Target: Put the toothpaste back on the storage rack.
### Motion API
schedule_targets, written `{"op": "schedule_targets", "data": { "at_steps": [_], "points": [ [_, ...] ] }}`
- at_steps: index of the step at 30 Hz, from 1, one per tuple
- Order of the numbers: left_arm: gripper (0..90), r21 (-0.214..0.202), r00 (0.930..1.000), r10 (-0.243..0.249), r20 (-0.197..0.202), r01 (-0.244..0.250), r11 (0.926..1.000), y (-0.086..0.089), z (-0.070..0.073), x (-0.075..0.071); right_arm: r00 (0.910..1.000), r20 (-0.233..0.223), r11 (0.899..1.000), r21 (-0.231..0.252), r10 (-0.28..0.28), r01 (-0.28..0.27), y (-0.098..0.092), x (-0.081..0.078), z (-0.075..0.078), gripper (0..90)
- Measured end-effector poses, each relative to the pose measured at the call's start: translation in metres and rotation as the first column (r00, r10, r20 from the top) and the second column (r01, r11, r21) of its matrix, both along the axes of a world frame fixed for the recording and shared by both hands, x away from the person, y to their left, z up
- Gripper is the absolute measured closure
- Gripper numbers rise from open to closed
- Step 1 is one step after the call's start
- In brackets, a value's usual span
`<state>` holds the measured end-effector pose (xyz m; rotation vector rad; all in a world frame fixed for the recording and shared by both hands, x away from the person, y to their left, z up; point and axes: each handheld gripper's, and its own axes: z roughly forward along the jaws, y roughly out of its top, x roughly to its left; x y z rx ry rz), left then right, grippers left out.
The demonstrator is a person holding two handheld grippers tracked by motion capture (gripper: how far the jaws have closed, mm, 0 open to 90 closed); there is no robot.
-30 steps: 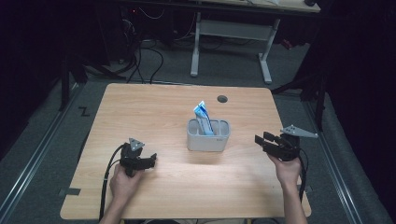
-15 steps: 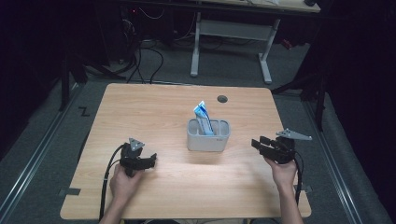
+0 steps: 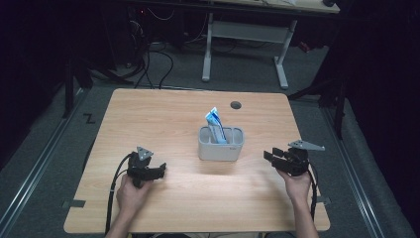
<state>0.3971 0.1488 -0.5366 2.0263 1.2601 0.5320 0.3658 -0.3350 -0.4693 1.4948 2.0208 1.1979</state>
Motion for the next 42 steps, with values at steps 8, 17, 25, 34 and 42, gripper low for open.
{"op": "schedule_targets", "data": {
  "at_steps": [8, 17, 25, 34, 42],
  "points": [
    [18.7, 0.0, 1.0, 0.0, 0.0, 0.0, 1.0, 0.0, 0.0, 0.0, 0.9998, -0.015, 1.0, -0.012, 0.01, -0.01, 0.004, 0.001, -0.006, 51.2],
    [18.7, 0.001, 1.0, -0.001, 0.0, 0.001, 1.0, 0.0, 0.0, 0.0, 0.9992, -0.04, 0.999, -0.038, 0.01, -0.012, 0.012, 0.001, -0.018, 51.6],
    [18.7, 0.0, 1.0, 0.0, 0.0, 0.0, 1.0, 0.0, 0.0, 0.0, 0.9991, -0.042, 0.996, -0.089, -0.003, 0.0, 0.019, 0.002, -0.025, 51.8],
    [18.7, 0.0, 1.0, 0.0, 0.0, 0.0, 1.0, 0.0, 0.0, 0.0, 0.9985, -0.053, 0.993, -0.114, 0.012, -0.018, 0.026, 0.005, -0.035, 51.8],
    [18.7, 0.001, 1.0, -0.001, 0.0, 0.001, 1.0, 0.0, 0.0, 0.0, 0.998, -0.062, 0.989, -0.149, 0.012, -0.022, 0.03, 0.004, -0.043, 51.3]
  ]
}}
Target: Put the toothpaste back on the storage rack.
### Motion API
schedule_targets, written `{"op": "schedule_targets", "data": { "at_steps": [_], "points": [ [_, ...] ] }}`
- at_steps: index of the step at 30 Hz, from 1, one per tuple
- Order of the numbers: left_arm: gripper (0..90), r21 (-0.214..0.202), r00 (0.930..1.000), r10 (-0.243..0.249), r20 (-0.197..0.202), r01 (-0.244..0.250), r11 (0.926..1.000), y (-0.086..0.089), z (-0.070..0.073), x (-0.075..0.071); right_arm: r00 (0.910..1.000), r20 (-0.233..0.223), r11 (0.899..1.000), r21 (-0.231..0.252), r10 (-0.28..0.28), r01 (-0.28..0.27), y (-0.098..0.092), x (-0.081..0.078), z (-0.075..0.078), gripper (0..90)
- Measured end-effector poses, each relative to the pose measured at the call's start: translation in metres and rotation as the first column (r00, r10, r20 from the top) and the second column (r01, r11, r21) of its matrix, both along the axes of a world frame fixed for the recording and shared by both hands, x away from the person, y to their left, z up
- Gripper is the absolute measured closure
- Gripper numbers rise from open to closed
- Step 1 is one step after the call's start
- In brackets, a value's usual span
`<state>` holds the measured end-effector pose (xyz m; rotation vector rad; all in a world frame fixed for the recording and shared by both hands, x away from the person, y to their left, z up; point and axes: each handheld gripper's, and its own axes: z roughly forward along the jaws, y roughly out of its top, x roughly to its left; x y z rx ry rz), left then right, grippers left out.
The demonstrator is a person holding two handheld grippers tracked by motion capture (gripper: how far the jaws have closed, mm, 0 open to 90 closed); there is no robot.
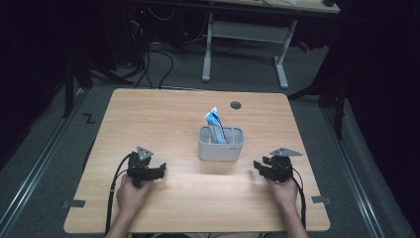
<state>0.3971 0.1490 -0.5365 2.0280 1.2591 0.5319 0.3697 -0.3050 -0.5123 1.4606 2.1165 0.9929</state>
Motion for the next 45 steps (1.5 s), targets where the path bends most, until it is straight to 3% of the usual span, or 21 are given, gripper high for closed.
{"op": "schedule_targets", "data": {
  "at_steps": [6, 23, 29, 32, 33, 45],
  "points": [
    [18.7, 0.0, 1.0, 0.0, 0.0, 0.0, 1.0, 0.0, 0.0, 0.0, 0.9999, -0.009, 0.999, -0.032, 0.008, -0.009, 0.003, 0.001, -0.006, 50.6],
    [18.8, -0.001, 1.0, 0.001, 0.0, -0.001, 1.0, 0.0, 0.0, 0.0, 0.9996, -0.03, 0.999, -0.04, -0.002, 0.0, 0.01, 0.004, -0.013, 49.3],
    [18.7, -0.001, 1.0, 0.001, 0.0, -0.001, 1.0, 0.0, 0.0, 0.0, 0.9999, -0.016, 0.999, -0.049, -0.005, 0.004, 0.011, 0.004, -0.014, 48.9],
    [18.7, -0.001, 1.0, 0.001, 0.0, -0.001, 1.0, 0.0, 0.0, 0.0, 1.0, 0.008, 0.997, -0.076, 0.005, -0.004, 0.013, 0.003, -0.016, 47.7],
    [18.7, 0.001, 1.0, 0.0, 0.001, 0.0, 1.0, 0.0, 0.0, 0.0, 0.9994, 0.034, 0.996, -0.089, 0.01, -0.007, 0.014, 0.001, -0.018, 47.0],
    [18.4, 0.003, 1.0, -0.003, 0.001, 0.003, 1.0, 0.0, 0.0, -0.001, 0.9987, 0.032, 0.995, -0.095, -0.041, 0.044, 0.015, -0.001, -0.018, 40.5]
  ]
}}
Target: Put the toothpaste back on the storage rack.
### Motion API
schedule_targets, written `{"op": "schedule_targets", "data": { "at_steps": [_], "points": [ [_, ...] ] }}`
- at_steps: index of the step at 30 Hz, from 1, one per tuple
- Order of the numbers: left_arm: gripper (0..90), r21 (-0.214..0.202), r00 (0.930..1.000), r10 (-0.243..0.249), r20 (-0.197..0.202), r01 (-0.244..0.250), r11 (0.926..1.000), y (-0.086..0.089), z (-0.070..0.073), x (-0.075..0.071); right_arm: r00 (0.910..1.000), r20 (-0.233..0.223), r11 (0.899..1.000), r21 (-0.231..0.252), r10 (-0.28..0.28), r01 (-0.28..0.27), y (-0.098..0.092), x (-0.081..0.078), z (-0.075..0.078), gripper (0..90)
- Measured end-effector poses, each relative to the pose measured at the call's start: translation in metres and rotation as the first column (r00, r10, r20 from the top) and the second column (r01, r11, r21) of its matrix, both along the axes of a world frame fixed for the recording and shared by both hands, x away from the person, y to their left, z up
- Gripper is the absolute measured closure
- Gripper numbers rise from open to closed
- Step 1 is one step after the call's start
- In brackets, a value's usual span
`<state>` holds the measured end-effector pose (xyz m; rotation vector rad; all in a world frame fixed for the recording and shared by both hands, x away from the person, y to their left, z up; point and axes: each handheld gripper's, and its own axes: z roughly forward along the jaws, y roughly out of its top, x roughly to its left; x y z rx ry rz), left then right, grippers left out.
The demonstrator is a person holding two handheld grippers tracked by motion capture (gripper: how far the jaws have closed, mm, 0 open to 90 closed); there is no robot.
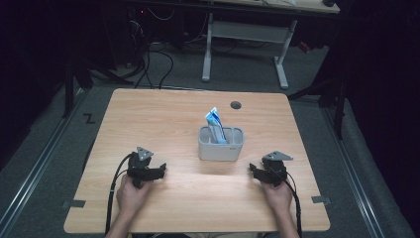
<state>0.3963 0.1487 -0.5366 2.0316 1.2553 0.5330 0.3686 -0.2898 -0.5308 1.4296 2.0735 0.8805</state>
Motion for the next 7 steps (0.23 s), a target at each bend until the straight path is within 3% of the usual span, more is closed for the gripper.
{"op": "schedule_targets", "data": {
  "at_steps": [7],
  "points": [
    [18.3, -0.001, 1.0, -0.002, 0.001, 0.002, 1.0, -0.0001, -0.0001, -0.0001, 0.9999, 0.0, 1.0, 0.0, -0.014, 0.014, 0.0007, -0.0013, 0.0, 40.0]
  ]
}}
